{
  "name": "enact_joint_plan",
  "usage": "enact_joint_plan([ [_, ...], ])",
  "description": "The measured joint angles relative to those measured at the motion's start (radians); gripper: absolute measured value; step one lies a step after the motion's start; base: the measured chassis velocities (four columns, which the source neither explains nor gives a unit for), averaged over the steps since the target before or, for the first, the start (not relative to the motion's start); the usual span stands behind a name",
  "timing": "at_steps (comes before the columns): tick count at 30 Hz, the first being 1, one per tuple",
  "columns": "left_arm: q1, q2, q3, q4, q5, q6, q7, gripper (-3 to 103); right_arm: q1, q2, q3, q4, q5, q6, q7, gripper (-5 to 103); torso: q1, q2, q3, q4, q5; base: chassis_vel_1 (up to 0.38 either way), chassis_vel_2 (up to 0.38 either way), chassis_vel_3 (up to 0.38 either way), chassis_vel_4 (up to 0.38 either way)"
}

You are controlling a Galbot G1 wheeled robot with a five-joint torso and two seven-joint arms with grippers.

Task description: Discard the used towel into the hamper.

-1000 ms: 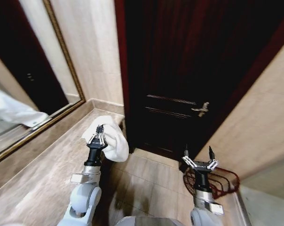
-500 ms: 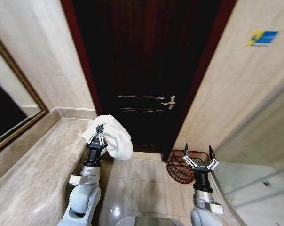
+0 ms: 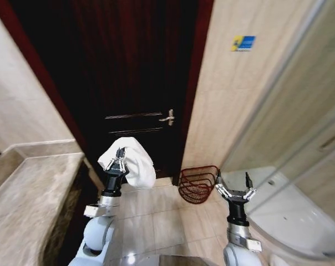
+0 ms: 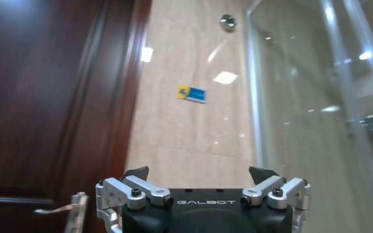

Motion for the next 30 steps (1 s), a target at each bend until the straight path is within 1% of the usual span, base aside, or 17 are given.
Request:
enact_joint_plan([
  [26, -0.017, 0.002, 0.015, 0.037, -0.005, 0.002, -0.009, 0, 0.003, 0.002, 0.002, 0.002, 0.008, -0.001, 0.0, 100, 0.0, 0.0, 0.0, -0.0001, 0.0001, -0.126, -0.118, -0.126, -0.127],
  [30, -0.029, -0.002, 0.02, 0.088, 0.032, 0.002, -0.017, 0, 0.004, 0.001, 0.006, 0.0, 0.017, 0.002, 0.002, 100, 0.0, 0.0, 0.0, -0.0003, 0.0001, -0.077, -0.095, -0.09, -0.077],
])
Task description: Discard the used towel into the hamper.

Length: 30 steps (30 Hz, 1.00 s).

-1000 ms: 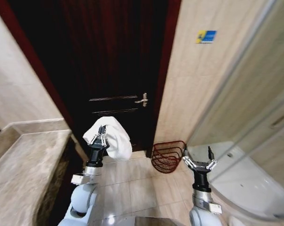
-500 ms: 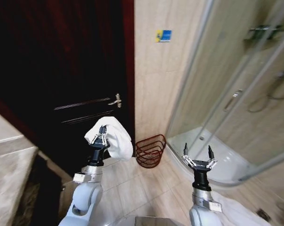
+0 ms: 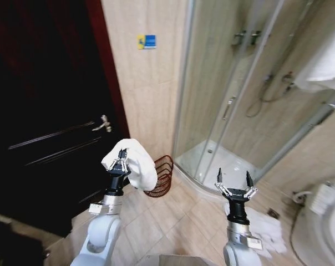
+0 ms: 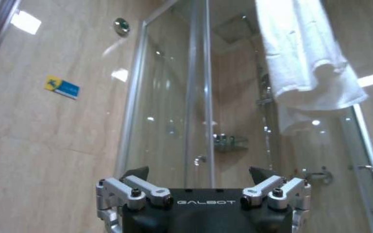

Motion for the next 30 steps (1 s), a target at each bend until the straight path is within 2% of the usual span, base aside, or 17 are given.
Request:
enact_joint_plan([
  [3, -0.008, -0.005, 0.003, 0.039, 0.018, -0.001, -0.009, 0, 0.002, -0.001, 0.002, 0.0, 0.005, 0.003, 0.003, 100, 0.0, 0.0, 0.0, 0.0002, -0.0001, -0.014, -0.02, -0.011, -0.014],
  [7, -0.033, -0.009, 0.001, 0.1, 0.106, -0.032, -0.011, 0, 0.004, -0.006, 0.008, -0.008, 0.016, 0.008, 0.004, 100, 0.0, 0.0, 0.0, 0.0005, -0.0001, 0.0, 0.0, 0.0, 0.0],
  [11, -0.053, -0.006, 0.019, 0.136, 0.107, -0.033, -0.006, 0, 0.011, -0.008, 0.016, -0.025, 0.019, 0.016, 0.009, 100, 0.0, 0.0, 0.0, 0.0004, 0.0, 0.0, 0.0, 0.0, 0.0],
  [15, -0.083, 0.01, 0.044, 0.193, 0.071, -0.041, 0.041, 0, 0.018, -0.013, 0.02, -0.034, 0.023, 0.024, 0.015, 100, 0.0, 0.0, 0.0, 0.0004, 0.0, 0.0, 0.0, 0.0, 0.0],
  [17, -0.125, 0.034, 0.079, 0.289, 0.033, -0.068, 0.1, 0, 0.023, -0.014, 0.023, -0.051, 0.024, 0.035, 0.018, 100, 0.0, 0.0, 0.0, 0.0002, -0.0002, 0.0, 0.0, 0.0, 0.0],
  [18, -0.125, 0.034, 0.079, 0.289, 0.033, -0.068, 0.1, 0, 0.023, -0.014, 0.023, -0.051, 0.024, 0.035, 0.018, 100, 0.0, 0.0, 0.0, 0.0002, -0.0002, 0.0, 0.0, 0.0, 0.0],
  [22, -0.219, 0.069, 0.139, 0.452, -0.019, -0.083, 0.143, 0, 0.017, -0.018, 0.032, -0.078, 0.007, 0.055, 0.041, 100, 0.0, 0.0, 0.0, 0.0002, -0.0003, 0.0, 0.0, 0.0, 0.0],
  [23, -0.219, 0.069, 0.139, 0.452, -0.019, -0.083, 0.143, 0, 0.017, -0.018, 0.032, -0.078, 0.007, 0.055, 0.041, 100, 0.0, 0.0, 0.0, 0.0002, -0.0003, 0.0, 0.0, 0.0, 0.0],
  [27, -0.338, 0.112, 0.218, 0.578, -0.147, -0.075, 0.144, 0, 0.003, -0.029, 0.057, -0.091, 0.005, 0.076, 0.058, 100, 0.0, 0.0, 0.0, 0.0003, -0.0001, 0.0, 0.0, 0.0, 0.0],
  [30, -0.389, 0.119, 0.249, 0.62, -0.194, -0.069, 0.126, 0, -0.009, -0.029, 0.075, -0.09, 0.029, 0.074, 0.047, 100, 0.0, 0.0, 0.0, 0.0003, -0.0001, 0.0, 0.0, 0.0, 0.0],
])
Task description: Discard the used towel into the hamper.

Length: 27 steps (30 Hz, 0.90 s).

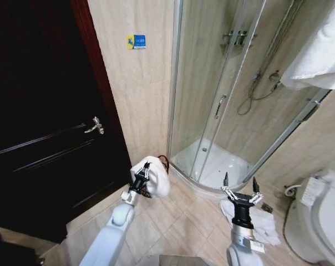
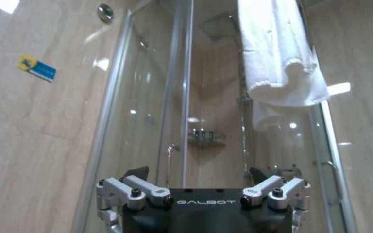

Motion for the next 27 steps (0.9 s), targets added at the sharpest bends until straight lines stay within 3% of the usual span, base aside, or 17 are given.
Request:
enact_joint_plan([
  [4, -0.087, 0.002, 0.055, 0.075, -0.057, 0.001, -0.034, 0, -0.003, 0.01, 0.047, 0.0, 0.057, -0.003, -0.039, 100, 0.0, 0.0, 0.0, -0.0001, 0.0, 0.0, 0.0, 0.0, 0.0],
  [10, -0.147, -0.006, 0.113, 0.13, -0.121, -0.008, -0.063, 0, -0.009, 0.023, 0.051, 0.001, 0.07, -0.003, -0.054, 100, 0.0, 0.0, 0.0, 0.0, 0.0001, 0.0, 0.0, 0.0, 0.0],
  [27, -0.229, -0.034, 0.125, 0.238, -0.087, -0.018, -0.129, 0, -0.016, 0.017, 0.045, -0.005, 0.089, 0.004, -0.065, 100, 0.0, 0.0, 0.0, 0.0001, 0.0001, -0.026, 0.019, 0.018, -0.023],
])
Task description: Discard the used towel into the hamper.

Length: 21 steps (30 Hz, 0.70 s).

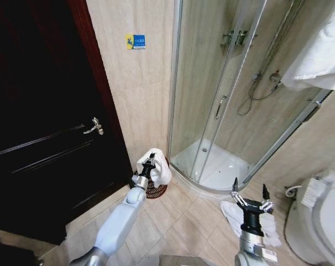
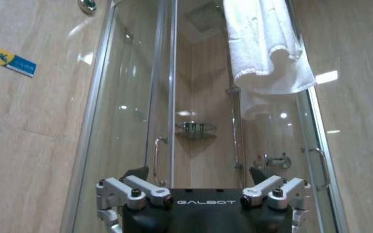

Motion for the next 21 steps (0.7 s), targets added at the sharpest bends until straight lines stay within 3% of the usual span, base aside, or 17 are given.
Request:
enact_joint_plan([
  [11, -0.029, -0.009, 0.013, 0.035, 0.012, -0.002, -0.021, 0, -0.021, 0.001, 0.006, 0.011, -0.001, 0.011, -0.003, 100, 0.0, 0.0, 0.0, 0.0003, 0.0003, -0.114, 0.134, 0.118, -0.119],
  [21, -0.071, -0.048, 0.037, 0.186, 0.078, 0.024, -0.066, 0, -0.042, 0.001, 0.001, 0.008, 0.015, 0.102, -0.038, 100, 0.0, 0.0, 0.0, -0.0001, -0.0002, -0.068, 0.058, 0.059, -0.057],
])
